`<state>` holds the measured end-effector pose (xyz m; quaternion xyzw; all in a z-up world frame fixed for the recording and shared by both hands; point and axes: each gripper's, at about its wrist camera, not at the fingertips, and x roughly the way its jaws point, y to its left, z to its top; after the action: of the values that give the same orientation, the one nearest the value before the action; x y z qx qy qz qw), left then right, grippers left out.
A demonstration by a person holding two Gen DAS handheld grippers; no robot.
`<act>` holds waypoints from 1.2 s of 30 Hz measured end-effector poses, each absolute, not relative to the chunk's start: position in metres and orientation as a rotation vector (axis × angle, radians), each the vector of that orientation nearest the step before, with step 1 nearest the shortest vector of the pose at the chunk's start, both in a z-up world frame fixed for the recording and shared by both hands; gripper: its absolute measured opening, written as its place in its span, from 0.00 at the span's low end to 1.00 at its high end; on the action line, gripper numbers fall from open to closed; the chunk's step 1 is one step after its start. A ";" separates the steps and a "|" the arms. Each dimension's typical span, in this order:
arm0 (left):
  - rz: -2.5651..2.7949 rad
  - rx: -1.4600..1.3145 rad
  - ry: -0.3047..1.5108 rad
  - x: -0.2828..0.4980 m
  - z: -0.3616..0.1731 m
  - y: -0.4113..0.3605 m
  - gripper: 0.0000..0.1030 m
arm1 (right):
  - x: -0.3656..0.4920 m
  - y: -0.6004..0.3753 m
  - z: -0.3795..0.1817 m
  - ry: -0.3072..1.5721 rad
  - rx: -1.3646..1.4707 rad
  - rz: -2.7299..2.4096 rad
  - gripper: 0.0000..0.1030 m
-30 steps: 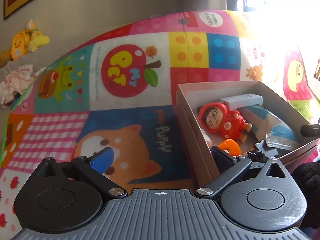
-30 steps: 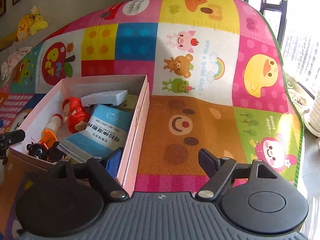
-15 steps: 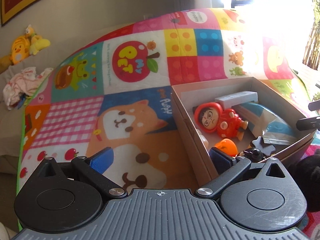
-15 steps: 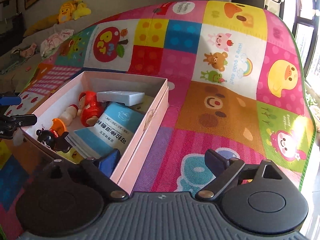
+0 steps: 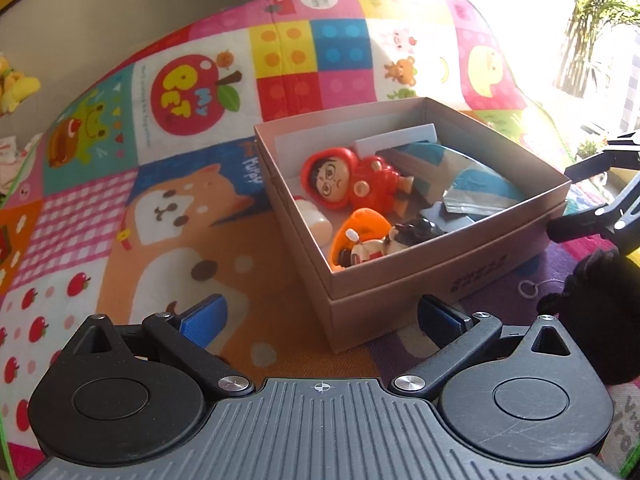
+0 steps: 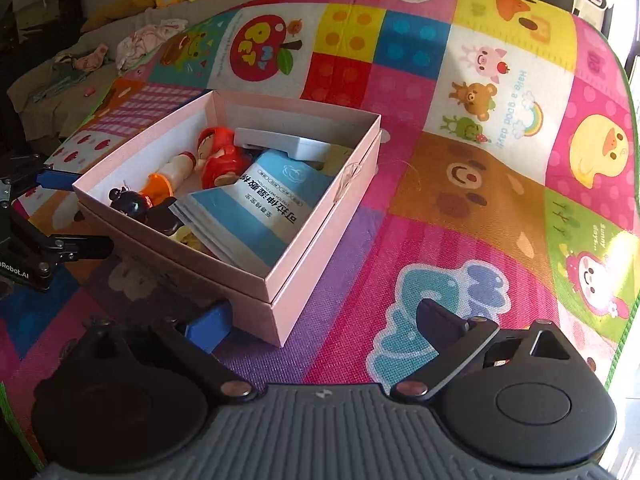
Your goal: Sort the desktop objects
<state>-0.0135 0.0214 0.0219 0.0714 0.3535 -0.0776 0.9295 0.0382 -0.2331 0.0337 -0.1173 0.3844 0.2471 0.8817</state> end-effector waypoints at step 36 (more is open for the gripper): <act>-0.637 0.039 0.710 -0.055 0.054 -0.081 1.00 | -0.014 -0.325 0.061 0.643 0.112 0.243 1.00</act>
<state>-0.0554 -0.0809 0.0537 0.0189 0.3418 -0.3066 0.8881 -0.0140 -0.3249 0.0614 0.0550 0.3149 0.1192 0.9400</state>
